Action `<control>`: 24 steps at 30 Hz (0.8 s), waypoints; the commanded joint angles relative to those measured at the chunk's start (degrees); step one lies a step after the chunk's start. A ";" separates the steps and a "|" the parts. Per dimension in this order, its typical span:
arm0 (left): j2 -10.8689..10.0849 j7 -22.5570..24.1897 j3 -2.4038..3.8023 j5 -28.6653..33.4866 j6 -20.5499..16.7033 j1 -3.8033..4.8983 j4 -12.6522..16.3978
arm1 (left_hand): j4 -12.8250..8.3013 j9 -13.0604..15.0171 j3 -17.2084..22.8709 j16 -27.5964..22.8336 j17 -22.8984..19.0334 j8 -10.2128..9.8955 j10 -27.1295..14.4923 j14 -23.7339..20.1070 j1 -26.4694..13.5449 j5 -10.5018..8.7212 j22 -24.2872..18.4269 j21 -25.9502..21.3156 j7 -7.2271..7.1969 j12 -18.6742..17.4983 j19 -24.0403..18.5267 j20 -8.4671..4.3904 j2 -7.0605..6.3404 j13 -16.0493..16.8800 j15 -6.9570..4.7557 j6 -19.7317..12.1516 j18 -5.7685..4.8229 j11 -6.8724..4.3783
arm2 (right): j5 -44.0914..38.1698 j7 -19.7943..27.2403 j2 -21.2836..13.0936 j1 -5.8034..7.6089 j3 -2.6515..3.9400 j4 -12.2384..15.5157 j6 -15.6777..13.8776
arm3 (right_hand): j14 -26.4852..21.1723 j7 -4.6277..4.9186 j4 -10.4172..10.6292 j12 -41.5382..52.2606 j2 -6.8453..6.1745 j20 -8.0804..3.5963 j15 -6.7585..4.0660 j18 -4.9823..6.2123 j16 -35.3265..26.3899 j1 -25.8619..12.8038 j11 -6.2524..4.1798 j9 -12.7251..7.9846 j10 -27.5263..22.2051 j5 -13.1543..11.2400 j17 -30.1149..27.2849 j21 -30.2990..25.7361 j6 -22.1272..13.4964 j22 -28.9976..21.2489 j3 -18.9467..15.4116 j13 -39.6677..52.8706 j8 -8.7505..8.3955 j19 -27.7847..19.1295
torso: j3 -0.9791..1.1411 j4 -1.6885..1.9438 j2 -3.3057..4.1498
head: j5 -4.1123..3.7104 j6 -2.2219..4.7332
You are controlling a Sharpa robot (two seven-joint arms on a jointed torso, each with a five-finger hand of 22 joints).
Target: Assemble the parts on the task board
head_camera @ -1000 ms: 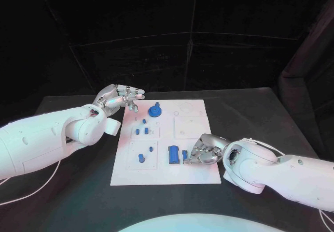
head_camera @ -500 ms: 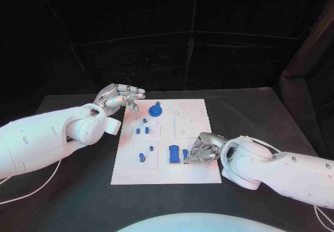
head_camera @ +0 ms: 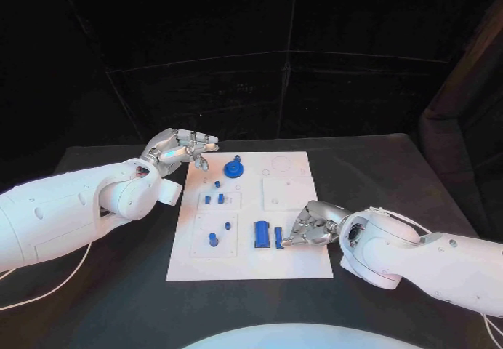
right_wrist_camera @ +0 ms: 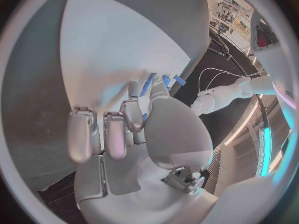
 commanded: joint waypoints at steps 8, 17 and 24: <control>0.67 0.80 0.02 3.93 0.30 0.03 -0.54 | 1.00 -0.02 -1.41 0.33 -0.50 0.42 -0.68 -0.81 -2.29 0.18 -0.36 -0.86 0.05 0.56 -0.59 0.38 -0.48 0.03 0.50 -0.63 0.68 0.30 | 29.26 24.78 -1.87 3.90 0.06 -4.59 -6.68 | 1.46 2.34 -0.88 -29.99 1.90 1.49 1.84 2.14 -8.31 5.02 2.29 -1.19 -13.37 2.05 -5.12 -9.11 -6.53 -9.01 0.55 -18.04 -3.05 -4.25 | -0.48 0.59 -1.37 | -0.78 2.19; 2.92 1.72 -0.01 8.68 -0.04 -0.44 -4.59 | 2.82 -0.07 -6.59 -18.49 -10.55 0.98 -1.51 -12.28 -3.58 0.59 -8.88 -14.35 0.09 0.18 -12.47 2.96 -1.15 -0.55 3.00 -0.97 0.43 1.32 | 51.63 42.46 2.85 7.45 0.10 -17.29 -4.41 | -17.81 6.47 -5.11 -52.83 5.48 6.21 7.09 7.60 -55.47 13.51 6.92 -4.75 -22.90 2.75 -47.67 -51.19 -9.25 -49.79 0.57 -42.65 -5.89 -25.39 | -1.31 0.37 -3.69 | -1.05 5.98; 8.00 3.04 0.01 11.43 0.54 -1.00 -12.64 | 3.63 -0.36 -8.29 -35.38 -18.70 -1.37 -2.03 -16.04 -2.55 0.23 -18.00 -26.46 0.47 -5.11 -21.95 7.25 -0.15 -0.65 6.62 -2.04 0.58 2.73 | 59.34 50.05 10.94 8.03 0.37 -31.07 -1.08 | -27.00 6.02 -8.78 -59.87 6.31 11.87 12.20 7.60 -76.76 13.62 10.17 -10.61 -24.21 1.70 -62.91 -70.37 -11.18 -63.22 0.05 -58.86 -7.19 -29.47 | -1.44 0.09 -5.18 | -0.76 10.29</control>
